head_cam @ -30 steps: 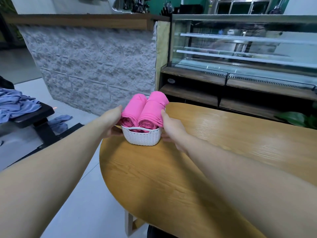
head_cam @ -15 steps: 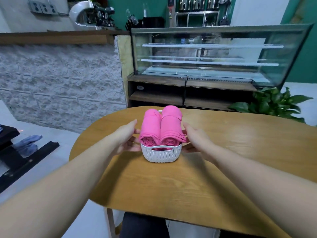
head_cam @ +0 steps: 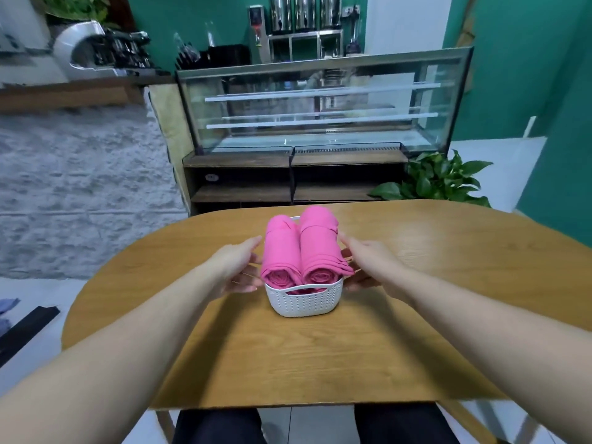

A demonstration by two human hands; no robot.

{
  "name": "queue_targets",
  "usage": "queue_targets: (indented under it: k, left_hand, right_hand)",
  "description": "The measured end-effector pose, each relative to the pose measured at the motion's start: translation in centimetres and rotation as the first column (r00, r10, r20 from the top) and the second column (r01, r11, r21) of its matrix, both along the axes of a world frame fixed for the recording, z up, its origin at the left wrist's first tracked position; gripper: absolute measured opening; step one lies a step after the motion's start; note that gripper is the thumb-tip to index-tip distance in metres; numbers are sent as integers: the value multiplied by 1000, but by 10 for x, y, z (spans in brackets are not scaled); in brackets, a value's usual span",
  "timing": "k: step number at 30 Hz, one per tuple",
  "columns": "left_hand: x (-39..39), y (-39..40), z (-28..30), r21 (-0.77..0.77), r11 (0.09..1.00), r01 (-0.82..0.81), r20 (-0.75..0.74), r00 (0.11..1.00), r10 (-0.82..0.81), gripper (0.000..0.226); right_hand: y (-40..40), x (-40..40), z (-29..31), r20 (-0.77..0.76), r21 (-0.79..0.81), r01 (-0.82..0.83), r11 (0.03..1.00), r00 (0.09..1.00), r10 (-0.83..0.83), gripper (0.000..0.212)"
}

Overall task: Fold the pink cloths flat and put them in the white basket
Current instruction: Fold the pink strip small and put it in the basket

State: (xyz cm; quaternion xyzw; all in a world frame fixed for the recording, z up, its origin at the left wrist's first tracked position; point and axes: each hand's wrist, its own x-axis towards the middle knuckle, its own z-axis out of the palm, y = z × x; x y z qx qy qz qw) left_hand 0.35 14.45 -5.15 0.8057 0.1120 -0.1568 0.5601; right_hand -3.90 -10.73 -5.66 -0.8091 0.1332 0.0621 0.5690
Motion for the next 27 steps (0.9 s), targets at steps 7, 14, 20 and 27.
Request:
queue_targets:
  k: [7,14,20,27]
  left_hand:
    - [9,-18,16,180,981,-79,255,966,31,57]
    - [18,-44,24,464,879,111,158,966,-205,95]
    - [20,-49,33,570,805,165,118,953,-280,94]
    - [23,-36,42,220,966,137,66,986,-155,61]
  right_hand:
    - [-2,27,30,216,-259,87,962,976,-30,54]
    - [28,51,50,-6,-503,-135,854,988,152,85]
    - [33,59,43,-86,-564,-152,812,988,125,97]
    - [20,54,39,48,-99,-29,995,998,34,64]
